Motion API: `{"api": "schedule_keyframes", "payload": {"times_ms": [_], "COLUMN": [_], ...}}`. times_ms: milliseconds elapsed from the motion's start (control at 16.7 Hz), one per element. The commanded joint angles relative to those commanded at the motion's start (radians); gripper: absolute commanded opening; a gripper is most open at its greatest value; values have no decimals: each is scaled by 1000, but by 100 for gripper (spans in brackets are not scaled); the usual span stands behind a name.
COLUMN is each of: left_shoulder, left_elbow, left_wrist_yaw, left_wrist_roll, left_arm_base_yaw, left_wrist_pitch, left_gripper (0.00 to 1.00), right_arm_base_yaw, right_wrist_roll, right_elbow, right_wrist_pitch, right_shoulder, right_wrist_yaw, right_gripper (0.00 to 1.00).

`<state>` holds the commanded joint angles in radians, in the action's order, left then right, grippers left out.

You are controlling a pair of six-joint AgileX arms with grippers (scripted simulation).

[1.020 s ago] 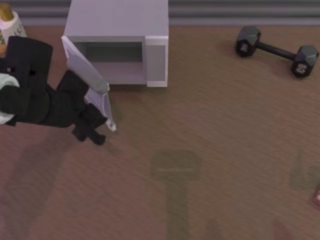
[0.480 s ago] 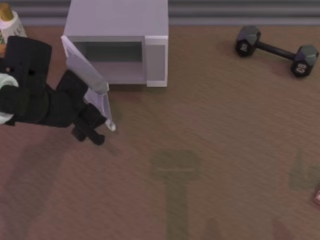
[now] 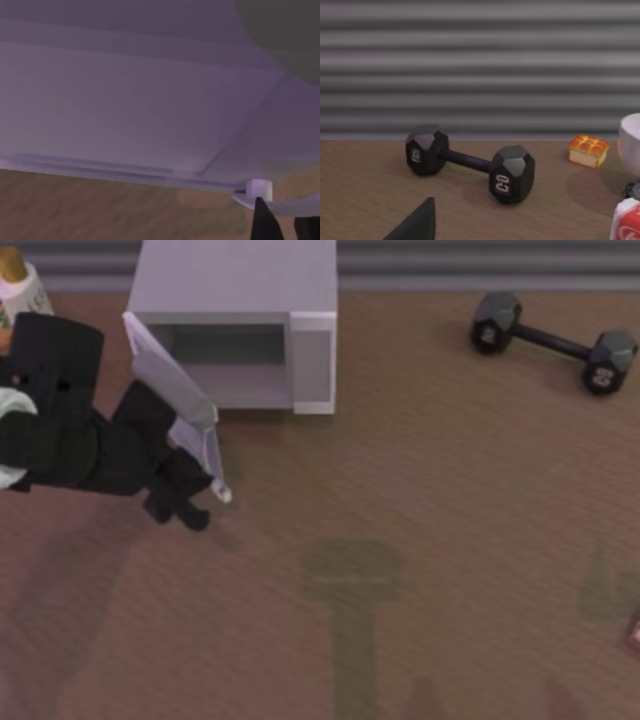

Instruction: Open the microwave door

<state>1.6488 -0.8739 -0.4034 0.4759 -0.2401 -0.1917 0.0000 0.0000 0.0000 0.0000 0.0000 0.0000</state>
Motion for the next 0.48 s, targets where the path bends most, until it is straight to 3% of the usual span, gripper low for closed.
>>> {"api": "schedule_keyframes", "payload": {"times_ms": [480], "left_shoulder": [2], "left_elbow": [0], "left_wrist_yaw": [-24], "left_wrist_roll": [33], "left_arm_base_yaw": [12], "left_wrist_pitch": [-19], "left_gripper": [0], "right_arm_base_yaw": [0], "right_wrist_roll": [0], "right_elbow": [0], "right_wrist_pitch": [0], "right_shoulder": [0], "right_wrist_yaw": [0], "right_gripper": [100]}}
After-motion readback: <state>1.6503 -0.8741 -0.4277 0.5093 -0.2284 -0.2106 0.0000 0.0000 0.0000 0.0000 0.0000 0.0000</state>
